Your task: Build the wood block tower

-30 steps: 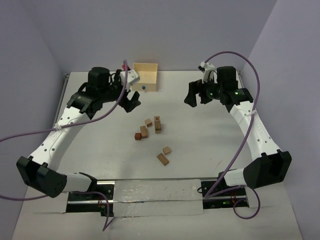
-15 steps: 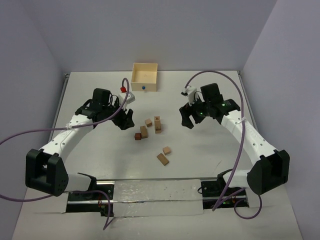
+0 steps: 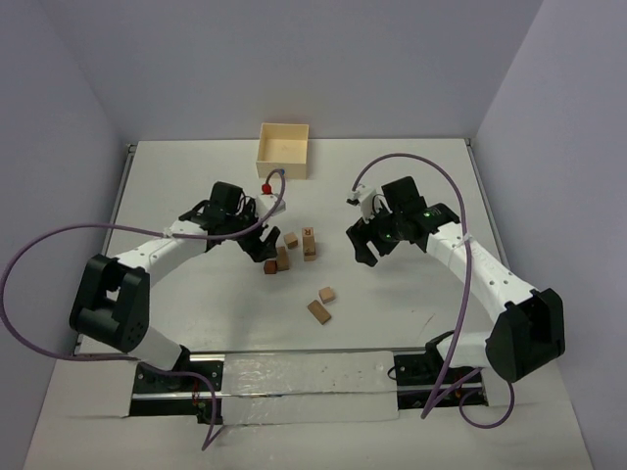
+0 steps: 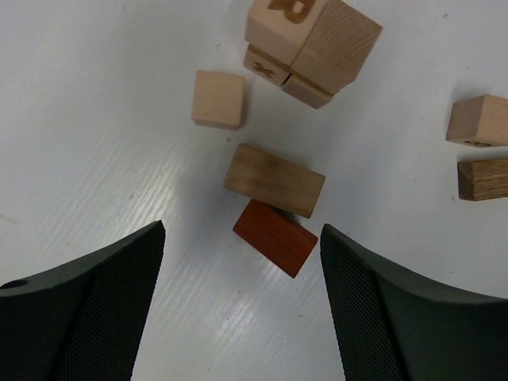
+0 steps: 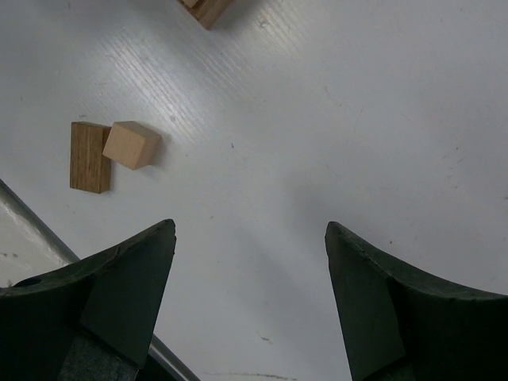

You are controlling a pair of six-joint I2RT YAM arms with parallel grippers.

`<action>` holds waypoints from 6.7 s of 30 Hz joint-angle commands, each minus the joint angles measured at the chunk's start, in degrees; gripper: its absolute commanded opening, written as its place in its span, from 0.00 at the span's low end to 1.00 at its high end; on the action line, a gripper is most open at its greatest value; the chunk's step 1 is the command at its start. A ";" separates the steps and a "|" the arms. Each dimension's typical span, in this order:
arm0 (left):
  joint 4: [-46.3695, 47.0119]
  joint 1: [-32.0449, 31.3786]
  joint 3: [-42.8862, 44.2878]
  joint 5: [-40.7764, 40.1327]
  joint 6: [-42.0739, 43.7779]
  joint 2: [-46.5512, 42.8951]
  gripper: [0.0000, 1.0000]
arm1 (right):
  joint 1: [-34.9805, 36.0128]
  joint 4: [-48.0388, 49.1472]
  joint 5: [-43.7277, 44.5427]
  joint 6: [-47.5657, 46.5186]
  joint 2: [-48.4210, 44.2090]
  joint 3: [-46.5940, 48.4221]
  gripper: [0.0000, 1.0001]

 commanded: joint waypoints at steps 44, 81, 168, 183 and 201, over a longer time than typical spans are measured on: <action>7.13 -6.02 -0.54 1.68 20.87 9.11 0.53 | 0.51 -0.64 -0.19 0.23 0.82 3.80 0.85; -20.82 -8.65 28.80 8.44 23.49 10.46 0.27 | 0.21 -2.96 1.17 0.50 3.18 9.99 0.88; -16.86 -11.65 30.91 3.01 22.89 18.42 0.48 | -2.65 -4.00 -0.35 1.55 6.53 11.91 1.00; -17.13 -11.88 31.18 2.95 23.15 19.03 0.54 | -2.59 -4.24 -0.76 1.52 6.71 12.06 1.00; -17.39 -12.09 31.27 2.57 23.42 19.65 0.63 | -2.56 -4.50 -0.99 1.38 6.71 12.24 1.00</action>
